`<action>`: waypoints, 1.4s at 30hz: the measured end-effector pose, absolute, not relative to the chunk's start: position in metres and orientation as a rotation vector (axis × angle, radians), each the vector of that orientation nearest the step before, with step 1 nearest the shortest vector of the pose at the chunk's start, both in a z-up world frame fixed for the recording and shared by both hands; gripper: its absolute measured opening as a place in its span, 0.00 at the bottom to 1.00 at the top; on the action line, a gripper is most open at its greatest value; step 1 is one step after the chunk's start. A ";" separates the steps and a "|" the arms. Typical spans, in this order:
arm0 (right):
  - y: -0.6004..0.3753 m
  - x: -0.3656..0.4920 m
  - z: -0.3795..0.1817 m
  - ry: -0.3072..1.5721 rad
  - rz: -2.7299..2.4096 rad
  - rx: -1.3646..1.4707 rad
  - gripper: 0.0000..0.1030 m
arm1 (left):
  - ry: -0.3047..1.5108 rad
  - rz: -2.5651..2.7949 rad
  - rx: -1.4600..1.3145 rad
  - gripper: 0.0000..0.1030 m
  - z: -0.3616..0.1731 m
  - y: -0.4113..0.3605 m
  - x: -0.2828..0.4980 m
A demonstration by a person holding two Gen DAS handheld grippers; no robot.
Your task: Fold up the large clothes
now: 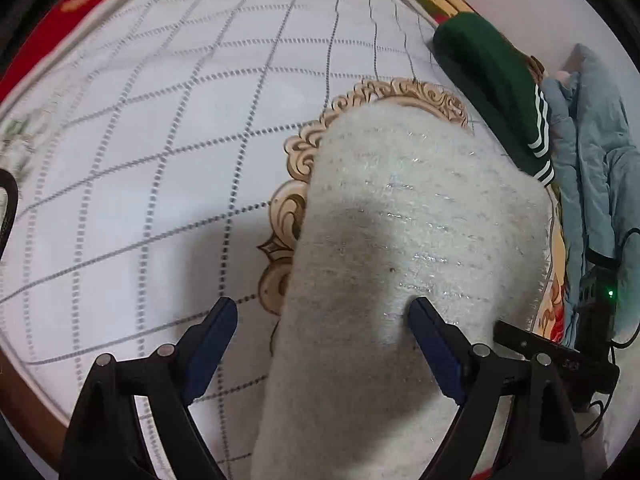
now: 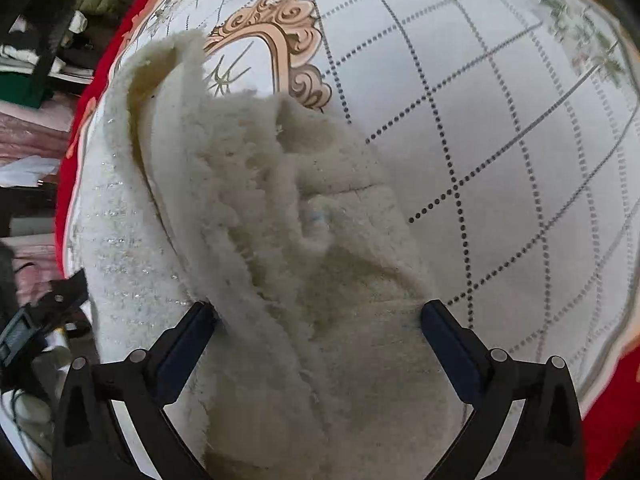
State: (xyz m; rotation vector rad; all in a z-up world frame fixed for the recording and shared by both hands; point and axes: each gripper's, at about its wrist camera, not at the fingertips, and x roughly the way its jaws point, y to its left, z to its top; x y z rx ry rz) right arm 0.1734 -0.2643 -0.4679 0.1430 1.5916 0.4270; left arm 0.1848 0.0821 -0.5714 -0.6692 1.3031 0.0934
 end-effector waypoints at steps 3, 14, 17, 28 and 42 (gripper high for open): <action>-0.272 0.182 -0.477 1.612 0.451 0.167 1.00 | 1.306 0.025 -0.716 0.85 -0.580 0.085 0.191; -0.300 0.194 -0.532 1.741 0.516 0.513 1.00 | 1.293 -0.126 -0.774 0.85 -0.591 0.093 0.197; -0.301 0.186 -0.529 1.734 0.569 0.663 0.73 | 1.258 -0.206 -0.777 0.85 -0.581 0.090 0.197; -0.296 0.156 -0.511 1.638 0.517 0.941 0.56 | 1.240 -0.265 -0.592 0.85 -0.538 0.074 0.231; -0.329 0.203 -0.417 1.425 0.517 1.069 0.54 | 1.144 -0.366 -0.426 0.85 -0.444 0.056 0.329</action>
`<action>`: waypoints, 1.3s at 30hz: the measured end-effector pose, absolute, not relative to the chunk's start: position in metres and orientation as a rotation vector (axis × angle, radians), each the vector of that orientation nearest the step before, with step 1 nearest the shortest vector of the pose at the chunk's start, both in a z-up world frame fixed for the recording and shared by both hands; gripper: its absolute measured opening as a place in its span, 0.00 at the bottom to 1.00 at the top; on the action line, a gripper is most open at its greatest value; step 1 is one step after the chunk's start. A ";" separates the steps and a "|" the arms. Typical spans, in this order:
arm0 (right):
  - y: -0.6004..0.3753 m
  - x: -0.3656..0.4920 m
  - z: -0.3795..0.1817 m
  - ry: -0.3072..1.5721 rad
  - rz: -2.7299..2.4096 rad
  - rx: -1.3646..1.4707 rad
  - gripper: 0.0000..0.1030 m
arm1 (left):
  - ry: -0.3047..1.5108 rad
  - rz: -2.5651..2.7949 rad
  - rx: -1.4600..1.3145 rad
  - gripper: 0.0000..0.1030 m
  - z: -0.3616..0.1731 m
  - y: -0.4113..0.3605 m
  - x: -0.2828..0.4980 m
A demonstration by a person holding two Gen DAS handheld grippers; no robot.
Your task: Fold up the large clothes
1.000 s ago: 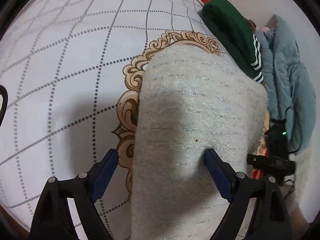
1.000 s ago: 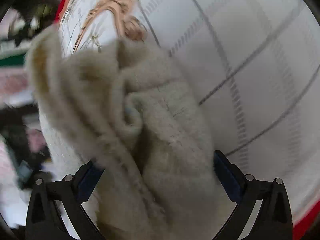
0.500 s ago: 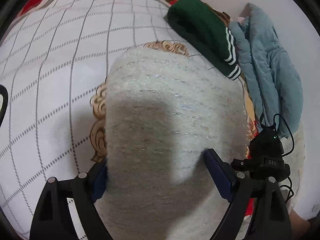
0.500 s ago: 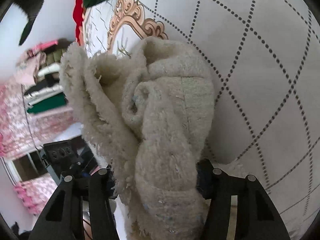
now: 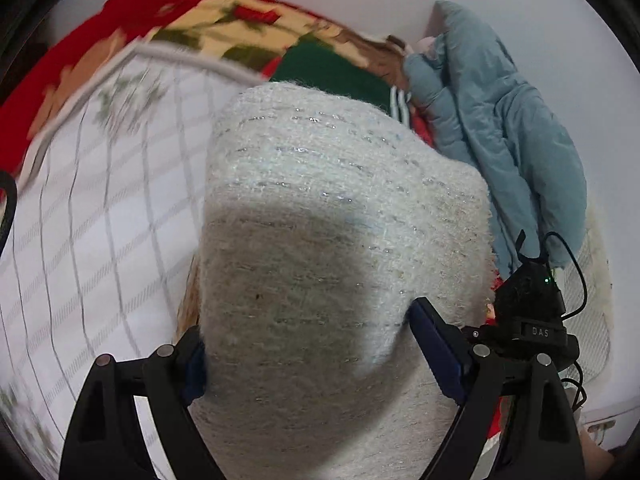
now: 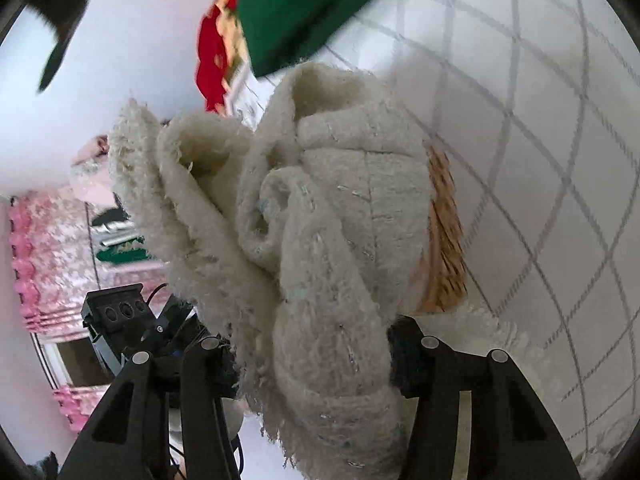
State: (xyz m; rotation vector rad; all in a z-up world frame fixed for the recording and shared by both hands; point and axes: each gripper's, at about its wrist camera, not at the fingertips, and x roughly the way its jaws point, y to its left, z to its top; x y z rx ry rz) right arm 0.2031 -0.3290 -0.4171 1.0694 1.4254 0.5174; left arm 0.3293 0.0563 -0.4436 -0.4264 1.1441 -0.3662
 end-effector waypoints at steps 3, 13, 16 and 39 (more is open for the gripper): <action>-0.340 0.241 -0.400 1.390 0.510 1.089 0.54 | 1.130 -0.390 -0.381 0.85 -0.422 0.038 0.384; -0.411 0.480 -0.369 1.337 0.412 1.052 0.54 | 1.110 -0.435 -0.352 0.85 -0.420 -0.017 0.601; -0.430 0.545 -0.379 1.360 0.376 1.026 0.54 | 1.157 -0.427 -0.354 0.85 -0.450 -0.029 0.662; -0.380 0.448 -0.270 1.263 -0.159 0.073 1.00 | 1.067 -0.063 -0.021 0.96 -0.400 -0.012 0.562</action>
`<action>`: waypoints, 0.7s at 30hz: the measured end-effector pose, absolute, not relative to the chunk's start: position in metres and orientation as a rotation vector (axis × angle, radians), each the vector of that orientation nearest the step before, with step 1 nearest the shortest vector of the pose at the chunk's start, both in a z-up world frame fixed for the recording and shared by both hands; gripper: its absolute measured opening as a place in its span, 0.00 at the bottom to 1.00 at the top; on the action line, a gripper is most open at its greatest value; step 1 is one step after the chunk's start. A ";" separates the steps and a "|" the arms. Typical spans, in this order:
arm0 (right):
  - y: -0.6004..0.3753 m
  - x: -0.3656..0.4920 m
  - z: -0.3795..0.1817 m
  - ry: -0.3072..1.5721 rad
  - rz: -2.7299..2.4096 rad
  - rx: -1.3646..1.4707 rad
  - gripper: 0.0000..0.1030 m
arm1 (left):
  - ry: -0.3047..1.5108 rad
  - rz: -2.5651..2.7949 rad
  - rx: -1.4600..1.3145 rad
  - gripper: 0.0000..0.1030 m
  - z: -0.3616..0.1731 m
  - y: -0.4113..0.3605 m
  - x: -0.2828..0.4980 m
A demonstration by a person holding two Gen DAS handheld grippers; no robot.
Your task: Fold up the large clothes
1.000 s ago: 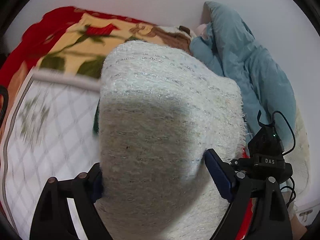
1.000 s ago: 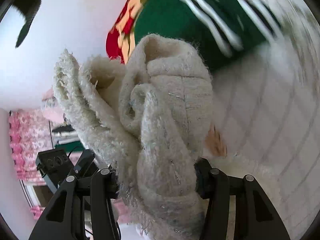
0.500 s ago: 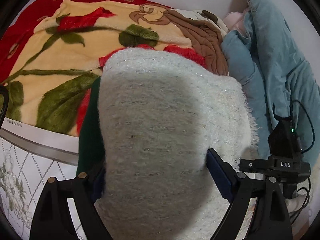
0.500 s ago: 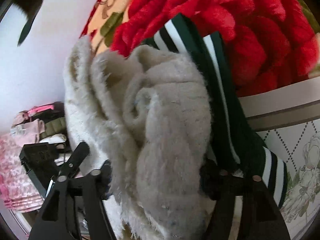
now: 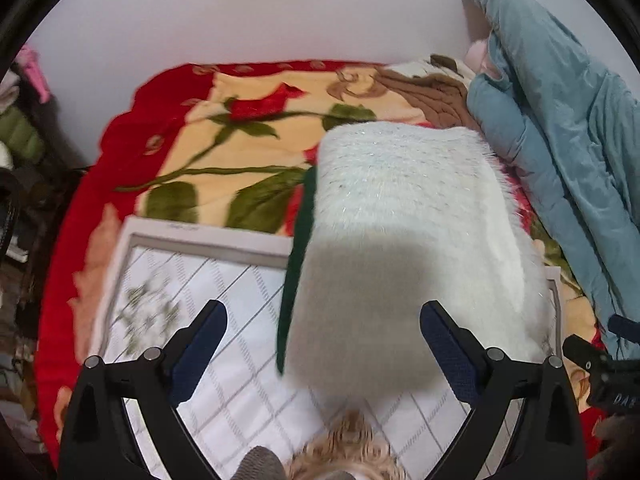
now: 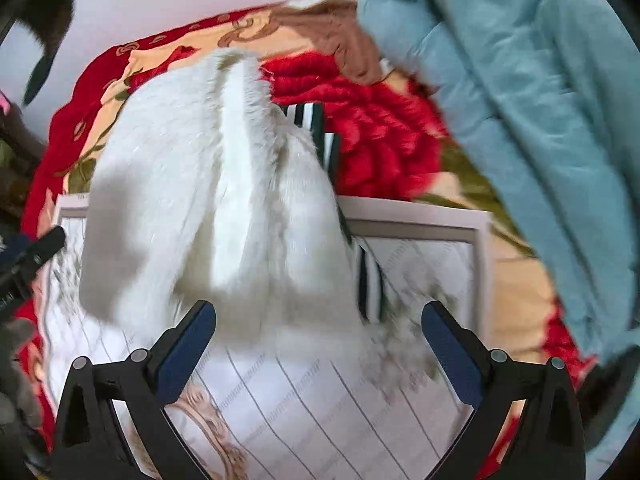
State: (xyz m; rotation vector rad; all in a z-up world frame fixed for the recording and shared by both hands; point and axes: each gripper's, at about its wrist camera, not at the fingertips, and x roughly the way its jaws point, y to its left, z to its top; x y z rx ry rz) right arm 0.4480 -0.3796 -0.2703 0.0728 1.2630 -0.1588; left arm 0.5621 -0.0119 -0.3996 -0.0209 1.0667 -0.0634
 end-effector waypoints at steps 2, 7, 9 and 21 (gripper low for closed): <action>-0.367 0.427 -0.248 1.230 -0.190 0.051 1.00 | 1.045 -0.047 -0.013 0.96 -0.378 -0.010 0.538; -0.338 0.340 -0.173 1.157 -0.252 0.077 1.00 | 0.980 -0.055 -0.021 0.96 -0.311 -0.004 0.477; -0.330 0.310 -0.152 1.134 -0.269 0.090 1.00 | 0.949 -0.058 -0.002 0.96 -0.285 -0.003 0.453; -0.275 0.100 0.051 0.907 -0.351 0.079 1.00 | 0.793 -0.118 0.009 0.96 -0.138 0.014 0.286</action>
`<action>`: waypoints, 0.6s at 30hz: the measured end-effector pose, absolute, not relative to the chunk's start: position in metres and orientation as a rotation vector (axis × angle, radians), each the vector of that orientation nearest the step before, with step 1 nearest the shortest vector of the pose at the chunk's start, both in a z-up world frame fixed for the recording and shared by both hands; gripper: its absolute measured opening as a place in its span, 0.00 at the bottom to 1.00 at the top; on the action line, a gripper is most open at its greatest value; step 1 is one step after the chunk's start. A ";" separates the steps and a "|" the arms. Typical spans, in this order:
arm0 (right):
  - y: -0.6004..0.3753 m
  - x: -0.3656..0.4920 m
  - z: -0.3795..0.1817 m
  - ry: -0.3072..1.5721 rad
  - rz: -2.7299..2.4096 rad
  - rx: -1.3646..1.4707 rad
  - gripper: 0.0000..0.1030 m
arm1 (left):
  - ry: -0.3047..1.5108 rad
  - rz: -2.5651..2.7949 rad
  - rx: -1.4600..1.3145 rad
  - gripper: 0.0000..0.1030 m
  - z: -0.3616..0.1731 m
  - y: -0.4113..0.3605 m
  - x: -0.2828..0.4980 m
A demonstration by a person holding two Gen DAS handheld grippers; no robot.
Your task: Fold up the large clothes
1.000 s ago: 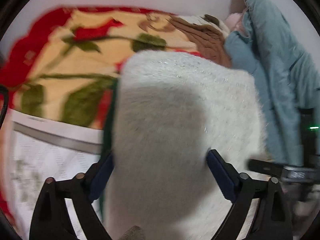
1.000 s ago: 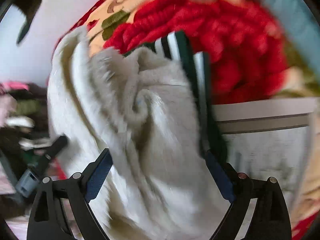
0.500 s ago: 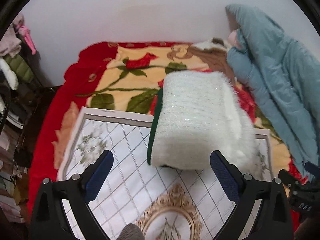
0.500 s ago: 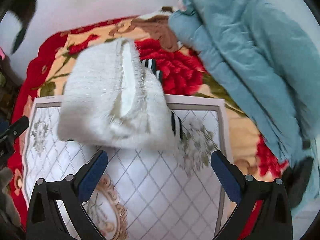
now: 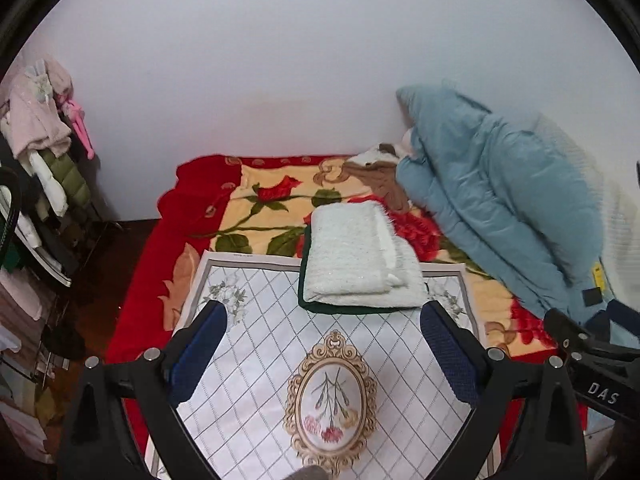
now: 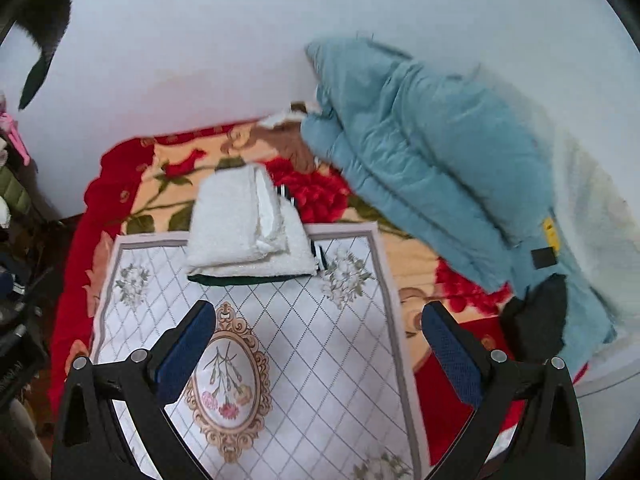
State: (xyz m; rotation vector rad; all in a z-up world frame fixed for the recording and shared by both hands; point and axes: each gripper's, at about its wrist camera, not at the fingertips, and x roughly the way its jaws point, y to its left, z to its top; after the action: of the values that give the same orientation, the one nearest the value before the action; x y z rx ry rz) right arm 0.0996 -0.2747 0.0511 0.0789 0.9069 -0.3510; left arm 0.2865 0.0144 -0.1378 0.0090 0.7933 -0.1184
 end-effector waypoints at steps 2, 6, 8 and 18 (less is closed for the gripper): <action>-0.267 0.074 0.076 0.881 -0.352 0.074 1.00 | 0.791 -0.121 -0.008 0.96 -0.121 0.017 0.263; -0.257 0.014 0.128 0.817 -0.357 0.042 1.00 | 0.768 -0.111 -0.020 0.96 -0.094 0.021 0.223; -0.256 -0.006 0.143 0.801 -0.350 0.045 1.00 | 0.746 -0.098 -0.016 0.96 -0.080 0.022 0.205; -0.256 -0.079 0.196 0.728 -0.306 0.024 1.00 | 0.670 -0.076 -0.010 0.96 -0.042 0.015 0.149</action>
State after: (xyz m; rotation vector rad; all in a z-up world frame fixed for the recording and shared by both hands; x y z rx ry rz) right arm -0.0786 -0.2555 0.1957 0.0243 0.7284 -0.3064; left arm 0.1485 0.0148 -0.0417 -0.0104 0.6704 -0.0758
